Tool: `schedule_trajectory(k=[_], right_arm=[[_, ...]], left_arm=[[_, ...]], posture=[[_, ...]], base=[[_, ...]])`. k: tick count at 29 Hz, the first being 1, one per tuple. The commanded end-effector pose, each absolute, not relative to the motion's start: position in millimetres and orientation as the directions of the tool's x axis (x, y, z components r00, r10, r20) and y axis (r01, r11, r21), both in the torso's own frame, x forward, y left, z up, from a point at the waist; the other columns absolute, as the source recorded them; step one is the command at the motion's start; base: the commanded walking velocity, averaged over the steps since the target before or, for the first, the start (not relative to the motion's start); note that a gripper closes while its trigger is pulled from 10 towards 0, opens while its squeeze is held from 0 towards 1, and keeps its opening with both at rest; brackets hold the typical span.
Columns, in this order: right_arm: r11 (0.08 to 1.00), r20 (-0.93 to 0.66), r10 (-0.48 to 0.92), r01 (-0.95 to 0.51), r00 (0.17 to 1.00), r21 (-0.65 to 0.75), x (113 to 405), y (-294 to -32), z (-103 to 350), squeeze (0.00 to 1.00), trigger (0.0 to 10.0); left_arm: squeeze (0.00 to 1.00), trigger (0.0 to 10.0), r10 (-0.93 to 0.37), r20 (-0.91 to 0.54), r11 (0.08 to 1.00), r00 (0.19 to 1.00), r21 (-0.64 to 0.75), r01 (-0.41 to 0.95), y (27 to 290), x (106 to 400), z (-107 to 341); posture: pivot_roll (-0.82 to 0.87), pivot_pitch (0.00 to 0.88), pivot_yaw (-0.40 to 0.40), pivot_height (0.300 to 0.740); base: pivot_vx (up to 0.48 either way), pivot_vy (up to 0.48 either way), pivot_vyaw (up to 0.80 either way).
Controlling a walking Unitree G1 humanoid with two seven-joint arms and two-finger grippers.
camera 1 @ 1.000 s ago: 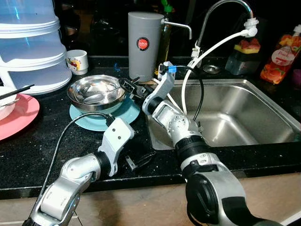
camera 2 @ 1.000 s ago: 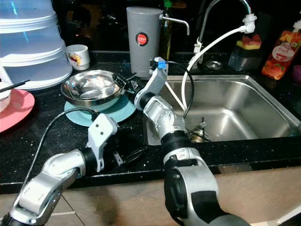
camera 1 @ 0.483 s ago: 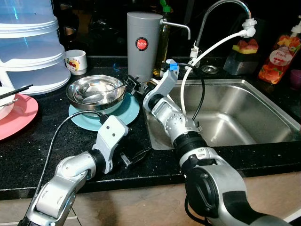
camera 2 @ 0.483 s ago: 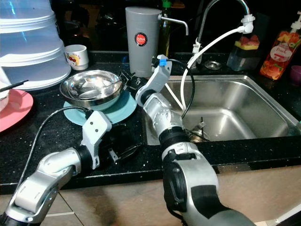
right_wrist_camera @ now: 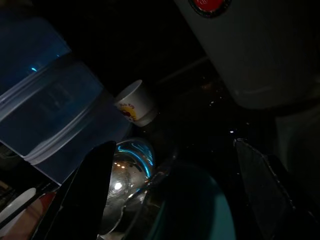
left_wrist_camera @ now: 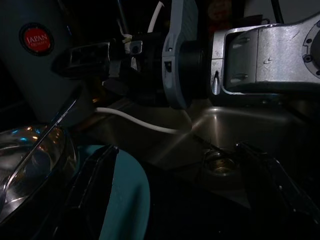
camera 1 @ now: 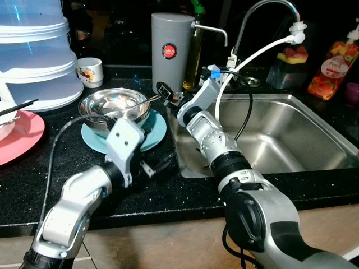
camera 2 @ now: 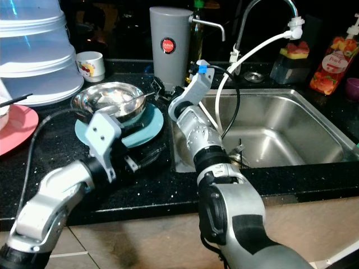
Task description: Kitchen organization
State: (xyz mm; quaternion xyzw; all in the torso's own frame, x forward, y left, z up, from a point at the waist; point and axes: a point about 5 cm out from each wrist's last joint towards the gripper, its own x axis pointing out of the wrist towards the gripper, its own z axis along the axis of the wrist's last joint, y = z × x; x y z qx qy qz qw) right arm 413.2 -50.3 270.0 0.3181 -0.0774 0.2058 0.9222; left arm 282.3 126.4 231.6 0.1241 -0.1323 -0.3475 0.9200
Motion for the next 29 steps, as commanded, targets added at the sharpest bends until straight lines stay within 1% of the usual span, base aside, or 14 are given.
schedule_trajectory(k=[1,22,29], right_arm=[[0.711,0.281,0.324,-0.429,0.903,0.558,414,-53,273,0.0,10.0],[0.696,0.291,0.319,-0.431,0.902,0.574,415,-44,284,0.0,10.0],[0.705,0.258,0.283,-0.383,0.924,0.596,416,-45,281,0.0,10.0]], left_arm=[[0.0,10.0,-0.675,0.165,0.725,0.719,0.326,0.606,126,281,233],[0.0,10.0,-0.68,0.127,0.718,0.722,0.319,0.619,126,279,227],[0.0,10.0,-0.685,0.122,0.713,0.719,0.314,0.627,124,278,225]], posture=[[0.06,0.096,-0.057,0.74],[0.07,0.139,-0.063,0.74],[0.07,0.147,-0.058,0.74]], base=[[0.0,0.0,0.0],[0.0,0.0,0.0],[0.0,0.0,0.0]])
